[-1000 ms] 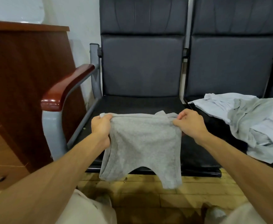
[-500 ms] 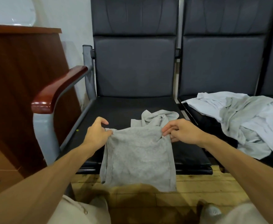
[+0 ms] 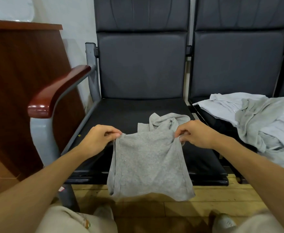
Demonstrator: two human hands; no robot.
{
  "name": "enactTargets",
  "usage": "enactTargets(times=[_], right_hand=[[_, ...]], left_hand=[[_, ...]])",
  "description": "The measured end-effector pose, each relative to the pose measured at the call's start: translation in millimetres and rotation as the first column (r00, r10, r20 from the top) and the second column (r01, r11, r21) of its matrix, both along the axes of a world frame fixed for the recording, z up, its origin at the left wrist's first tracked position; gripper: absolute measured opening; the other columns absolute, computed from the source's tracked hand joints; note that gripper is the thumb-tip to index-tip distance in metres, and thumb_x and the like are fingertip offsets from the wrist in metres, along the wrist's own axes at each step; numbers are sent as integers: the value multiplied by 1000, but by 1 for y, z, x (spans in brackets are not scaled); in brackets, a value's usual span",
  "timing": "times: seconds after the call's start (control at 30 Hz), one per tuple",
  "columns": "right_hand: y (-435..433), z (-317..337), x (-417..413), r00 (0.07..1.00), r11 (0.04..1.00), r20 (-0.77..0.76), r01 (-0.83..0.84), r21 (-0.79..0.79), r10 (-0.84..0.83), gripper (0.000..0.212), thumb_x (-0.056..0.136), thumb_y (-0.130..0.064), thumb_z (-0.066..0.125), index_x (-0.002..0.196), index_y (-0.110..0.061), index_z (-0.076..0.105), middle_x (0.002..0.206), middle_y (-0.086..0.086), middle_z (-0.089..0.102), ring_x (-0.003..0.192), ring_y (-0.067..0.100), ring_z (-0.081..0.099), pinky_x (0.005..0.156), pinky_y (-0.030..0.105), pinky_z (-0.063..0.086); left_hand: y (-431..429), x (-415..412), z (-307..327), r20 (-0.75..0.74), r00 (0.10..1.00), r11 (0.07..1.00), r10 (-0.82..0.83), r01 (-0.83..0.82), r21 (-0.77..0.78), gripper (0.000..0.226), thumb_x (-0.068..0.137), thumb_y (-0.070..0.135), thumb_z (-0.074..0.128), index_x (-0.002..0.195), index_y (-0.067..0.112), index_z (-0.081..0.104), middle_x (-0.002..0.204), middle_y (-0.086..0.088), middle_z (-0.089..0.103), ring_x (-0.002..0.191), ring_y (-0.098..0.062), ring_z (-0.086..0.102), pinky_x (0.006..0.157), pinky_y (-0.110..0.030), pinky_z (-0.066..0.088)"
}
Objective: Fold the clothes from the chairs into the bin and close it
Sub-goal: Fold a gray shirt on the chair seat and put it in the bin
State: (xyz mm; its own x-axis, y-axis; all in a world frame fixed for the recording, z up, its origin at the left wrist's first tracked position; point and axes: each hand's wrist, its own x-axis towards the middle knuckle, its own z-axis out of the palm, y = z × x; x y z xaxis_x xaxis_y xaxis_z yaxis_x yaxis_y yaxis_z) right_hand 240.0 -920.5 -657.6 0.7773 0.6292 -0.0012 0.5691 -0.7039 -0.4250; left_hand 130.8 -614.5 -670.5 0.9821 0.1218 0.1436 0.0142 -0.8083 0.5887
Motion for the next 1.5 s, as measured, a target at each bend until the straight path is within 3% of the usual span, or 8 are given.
enactTargets(times=[0.2,0.43,0.6,0.8,1.1,1.27,1.4,1.5], right_hand=[[10,3,-5,996,988,70,49,144,-60,16,95,-9,55,88,-19,66,87,-2,68,80,8,62,75,22,47],[16,17,-26,946,909,-323,162,385,-31,28,106,-23,29,89,-27,51,92,3,61,77,13,61,68,29,55],[22,18,-32,929,876,-368,204,437,-33,23,104,-26,38,97,-26,59,102,-3,66,95,13,64,81,30,52],[9,19,-25,924,774,-377,285,566,-65,9,91,-12,65,98,-11,69,97,5,73,91,13,67,82,28,51],[-19,1,-11,955,941,91,256,223,-282,9,89,-13,66,87,-19,71,83,-4,68,78,8,63,65,14,45],[-20,1,-11,986,961,-28,166,219,-164,17,97,-13,54,96,-19,70,93,-6,69,91,9,64,77,22,51],[-14,10,-18,883,807,-456,349,477,-112,26,104,-11,37,101,-7,63,95,11,65,85,20,64,65,26,53],[-10,7,-11,904,812,-362,381,442,-228,28,104,-18,38,88,-14,60,90,6,62,86,18,57,76,30,46]], left_hand=[[3,-4,-4,34,999,995,-34,31,91,32,96,5,52,124,14,65,123,3,65,114,-9,58,98,-16,39],[0,-4,0,185,982,990,40,-64,125,10,90,18,65,93,22,74,91,6,62,81,-7,57,80,-29,51],[-20,0,7,236,954,979,183,-155,-135,9,97,17,53,92,17,61,95,3,57,84,-4,54,68,-12,39],[-23,3,6,218,852,837,476,-364,-408,14,103,18,39,99,14,51,92,-2,58,88,-21,58,75,-34,49],[7,-11,1,171,811,822,559,-515,-245,16,103,28,40,102,20,55,86,-5,61,77,-26,61,70,-45,54],[3,-6,-3,129,839,841,528,-495,-220,18,103,22,41,103,13,56,99,-10,63,87,-25,60,79,-44,52],[6,-2,-8,8,849,833,528,-516,-200,22,102,8,39,111,1,58,110,-16,57,100,-29,56,88,-43,47],[9,-7,-8,5,876,860,481,-471,-197,23,101,11,43,111,9,64,105,-6,60,96,-19,53,82,-34,42]])
